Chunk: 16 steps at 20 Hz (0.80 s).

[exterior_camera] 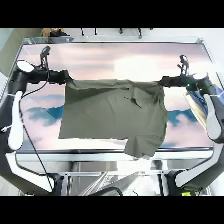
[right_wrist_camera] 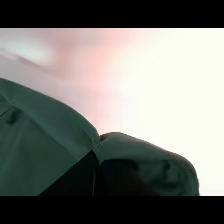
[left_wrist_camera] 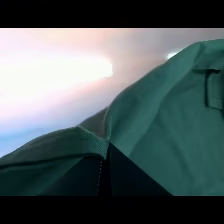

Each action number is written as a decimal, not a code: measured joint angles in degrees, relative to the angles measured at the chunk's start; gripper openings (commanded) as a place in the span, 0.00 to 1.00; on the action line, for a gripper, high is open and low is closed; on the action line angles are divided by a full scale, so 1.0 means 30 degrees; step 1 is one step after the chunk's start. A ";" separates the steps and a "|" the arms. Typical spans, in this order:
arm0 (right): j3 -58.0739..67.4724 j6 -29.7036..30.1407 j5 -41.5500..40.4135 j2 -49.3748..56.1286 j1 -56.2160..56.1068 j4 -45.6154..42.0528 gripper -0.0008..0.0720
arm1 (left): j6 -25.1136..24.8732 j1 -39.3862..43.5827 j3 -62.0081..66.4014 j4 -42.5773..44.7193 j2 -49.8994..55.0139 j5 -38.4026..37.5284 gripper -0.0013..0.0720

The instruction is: Fold the shirts.

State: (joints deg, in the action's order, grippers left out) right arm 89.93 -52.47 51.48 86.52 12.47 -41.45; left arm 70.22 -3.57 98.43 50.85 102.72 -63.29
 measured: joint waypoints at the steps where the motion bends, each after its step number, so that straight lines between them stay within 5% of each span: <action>1: 0.0801 -0.0117 0.0015 0.0605 -0.0022 -0.0066 0.03 | 0.0299 -0.0015 0.0743 0.0051 0.0750 0.0036 0.03; 7: 0.3563 -0.1107 0.1566 0.1151 0.0095 -0.2586 0.03 | 0.2310 0.0007 0.4503 0.3417 0.3016 -0.1282 0.04; 16: 0.2412 -0.2397 0.5705 0.0612 0.0080 -0.6768 0.03 | 0.2892 0.0707 0.4313 0.7009 0.3534 -0.1967 0.04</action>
State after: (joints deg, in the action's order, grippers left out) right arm 97.17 -59.66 68.60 88.36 12.71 -61.76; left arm 78.89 -1.45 111.37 71.88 113.32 -69.19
